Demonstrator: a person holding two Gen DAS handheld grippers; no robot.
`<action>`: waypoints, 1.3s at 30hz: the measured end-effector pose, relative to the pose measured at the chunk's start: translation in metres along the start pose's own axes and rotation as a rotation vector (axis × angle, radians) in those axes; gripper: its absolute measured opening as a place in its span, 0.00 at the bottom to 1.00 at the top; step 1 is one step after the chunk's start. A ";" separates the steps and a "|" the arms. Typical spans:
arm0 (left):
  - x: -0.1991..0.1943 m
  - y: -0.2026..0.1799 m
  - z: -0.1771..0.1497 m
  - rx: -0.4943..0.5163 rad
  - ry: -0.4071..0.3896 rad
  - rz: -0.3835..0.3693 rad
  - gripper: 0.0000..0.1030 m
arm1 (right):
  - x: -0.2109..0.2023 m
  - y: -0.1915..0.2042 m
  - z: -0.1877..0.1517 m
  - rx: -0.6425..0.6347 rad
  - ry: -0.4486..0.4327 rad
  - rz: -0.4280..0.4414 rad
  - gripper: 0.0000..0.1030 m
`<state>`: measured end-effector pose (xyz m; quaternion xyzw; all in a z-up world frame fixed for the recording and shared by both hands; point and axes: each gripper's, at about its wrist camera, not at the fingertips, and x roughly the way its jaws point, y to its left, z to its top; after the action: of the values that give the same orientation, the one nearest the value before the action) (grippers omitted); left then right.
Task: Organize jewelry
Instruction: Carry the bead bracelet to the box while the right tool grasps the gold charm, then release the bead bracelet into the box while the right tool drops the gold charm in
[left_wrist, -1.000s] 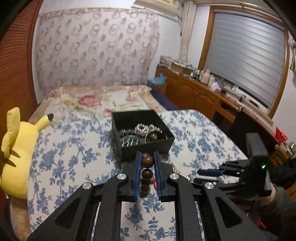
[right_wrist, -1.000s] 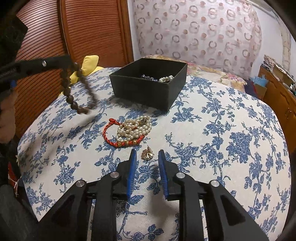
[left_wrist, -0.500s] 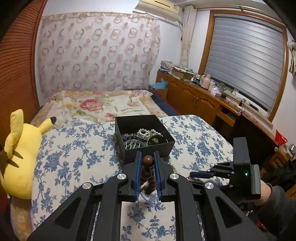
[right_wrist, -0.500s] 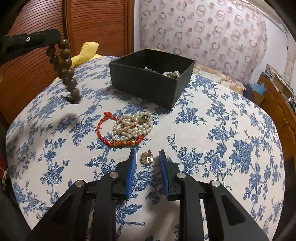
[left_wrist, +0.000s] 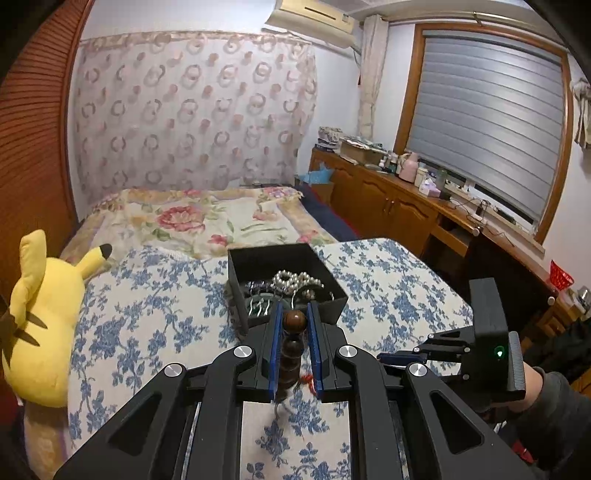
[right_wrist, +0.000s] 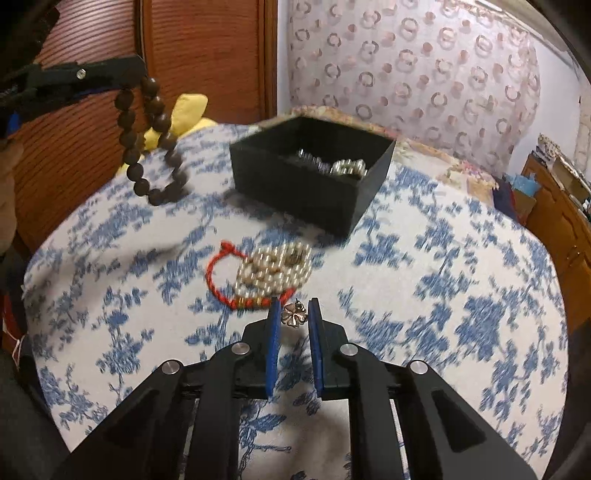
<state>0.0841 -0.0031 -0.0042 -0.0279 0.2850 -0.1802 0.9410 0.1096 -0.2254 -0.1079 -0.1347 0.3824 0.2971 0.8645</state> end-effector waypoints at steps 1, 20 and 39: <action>0.001 0.000 0.004 0.005 -0.005 -0.001 0.12 | -0.003 -0.001 0.004 -0.001 -0.012 0.001 0.16; 0.067 0.005 0.062 0.014 0.009 0.014 0.12 | 0.003 -0.038 0.089 -0.028 -0.165 0.039 0.16; 0.113 0.019 0.063 0.002 0.085 0.066 0.12 | 0.039 -0.049 0.094 0.009 -0.149 0.095 0.31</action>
<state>0.2116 -0.0285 -0.0137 -0.0098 0.3253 -0.1503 0.9335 0.2151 -0.2044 -0.0730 -0.0900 0.3245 0.3451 0.8761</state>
